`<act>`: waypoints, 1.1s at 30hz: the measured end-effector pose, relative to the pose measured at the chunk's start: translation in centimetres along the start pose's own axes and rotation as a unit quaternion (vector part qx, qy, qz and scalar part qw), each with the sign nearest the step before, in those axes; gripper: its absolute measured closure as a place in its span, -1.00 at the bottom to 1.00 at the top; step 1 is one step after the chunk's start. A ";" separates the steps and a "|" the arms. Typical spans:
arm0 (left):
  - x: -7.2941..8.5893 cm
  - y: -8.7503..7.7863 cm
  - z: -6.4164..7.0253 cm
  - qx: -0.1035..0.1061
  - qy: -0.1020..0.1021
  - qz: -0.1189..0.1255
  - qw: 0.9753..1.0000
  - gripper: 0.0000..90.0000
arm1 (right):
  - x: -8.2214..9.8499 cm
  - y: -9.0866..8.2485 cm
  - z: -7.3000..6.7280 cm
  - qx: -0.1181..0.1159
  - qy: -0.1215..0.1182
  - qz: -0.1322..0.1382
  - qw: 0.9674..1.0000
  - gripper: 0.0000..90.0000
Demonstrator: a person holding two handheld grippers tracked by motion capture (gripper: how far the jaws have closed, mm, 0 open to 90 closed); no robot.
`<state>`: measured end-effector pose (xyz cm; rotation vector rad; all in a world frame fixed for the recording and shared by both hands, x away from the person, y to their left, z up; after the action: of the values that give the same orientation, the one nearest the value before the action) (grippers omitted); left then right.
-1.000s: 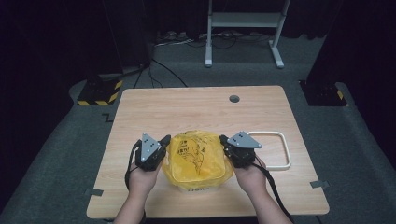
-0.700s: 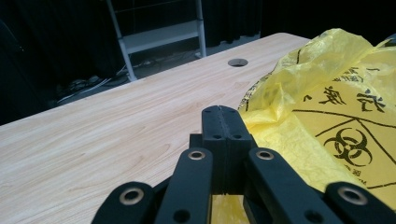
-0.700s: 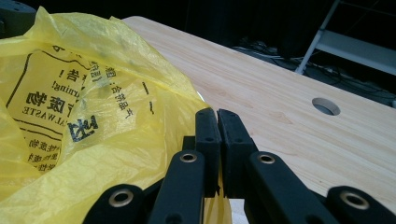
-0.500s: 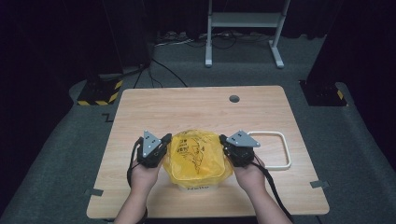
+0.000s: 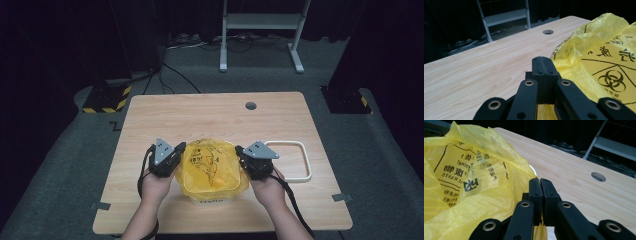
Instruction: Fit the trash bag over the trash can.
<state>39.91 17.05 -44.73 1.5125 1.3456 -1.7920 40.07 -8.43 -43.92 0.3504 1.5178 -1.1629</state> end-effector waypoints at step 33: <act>-0.4 0.2 1.8 0.060 0.019 -0.007 0.998 1.00 | 2.4 -3.4 0.5 -0.011 0.019 0.009 1.000 0.97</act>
<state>39.34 15.31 -44.55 1.6091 1.2909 -1.8924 37.06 -11.27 -44.31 0.3729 1.5571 -1.1309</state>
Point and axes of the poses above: each handheld gripper's, and its own axes: y roughly forward along the jaws, x roughly out of its underside, z roughly to its right, the point moved 4 cm from there along y, roughly forward along the jaws, and after that the axes turned 2 degrees about -z, right-handed, at the moved point
